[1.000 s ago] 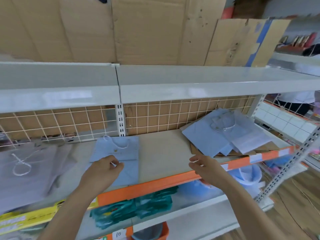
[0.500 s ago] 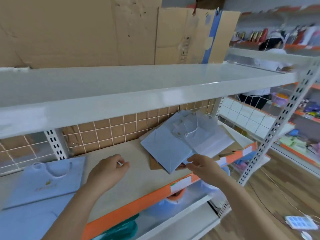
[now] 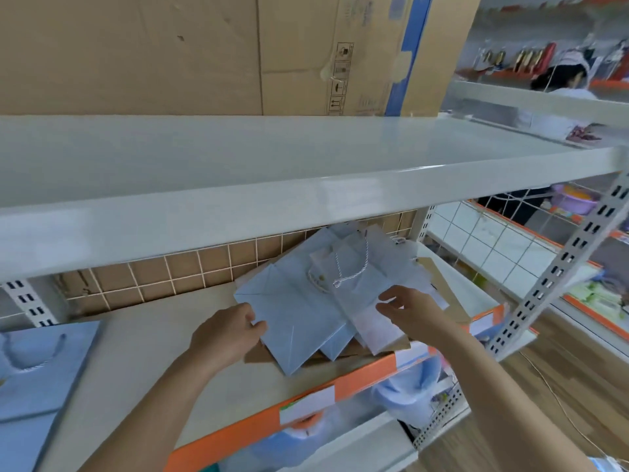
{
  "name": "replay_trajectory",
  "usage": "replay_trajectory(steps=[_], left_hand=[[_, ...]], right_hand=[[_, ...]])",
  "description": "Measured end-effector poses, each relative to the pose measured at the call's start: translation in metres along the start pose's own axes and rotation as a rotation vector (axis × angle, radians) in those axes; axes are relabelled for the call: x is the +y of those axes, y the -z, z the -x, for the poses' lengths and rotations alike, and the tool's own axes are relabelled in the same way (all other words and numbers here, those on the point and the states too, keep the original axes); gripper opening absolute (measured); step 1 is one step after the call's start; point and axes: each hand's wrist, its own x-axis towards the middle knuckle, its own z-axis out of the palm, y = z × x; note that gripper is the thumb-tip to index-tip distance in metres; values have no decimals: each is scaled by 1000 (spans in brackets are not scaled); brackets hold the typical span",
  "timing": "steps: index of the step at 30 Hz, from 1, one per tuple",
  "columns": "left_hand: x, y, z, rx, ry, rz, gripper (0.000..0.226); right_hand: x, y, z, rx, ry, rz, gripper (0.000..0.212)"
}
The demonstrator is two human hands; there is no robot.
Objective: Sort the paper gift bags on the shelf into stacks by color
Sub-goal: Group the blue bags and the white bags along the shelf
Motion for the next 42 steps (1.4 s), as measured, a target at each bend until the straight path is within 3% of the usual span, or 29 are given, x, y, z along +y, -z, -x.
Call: replay_trajectory(steps=[3, 10, 15, 19, 21, 26, 32, 34, 37, 42], left_hand=[[13, -17, -10, -9, 84, 46, 51], [41, -63, -18, -42, 420, 239, 99], [67, -84, -18, 95, 695, 323, 98], [80, -87, -24, 199, 758, 552, 98], [82, -86, -27, 261, 780, 615, 95], [92, -84, -26, 418, 879, 645, 80], [97, -81, -23, 711, 889, 893, 68], [95, -76, -22, 685, 846, 1090, 57], [95, -70, -10, 506, 676, 1338, 50], [101, -68, 10, 426, 310, 1444, 44]], right_hand=[[19, 14, -26, 32, 35, 96, 37], [59, 40, -75, 44, 49, 260, 84], [71, 34, -96, 35, 53, 166, 109], [73, 34, -111, -27, -28, -17, 121], [74, 38, -117, -17, -36, -67, 116], [74, 50, -119, -113, 42, 23, 69], [71, 52, -112, -93, 95, 53, 58], [72, 53, -111, -76, 121, 73, 49], [70, 59, -107, -6, 176, 62, 37], [61, 66, -102, 117, 260, 76, 30]])
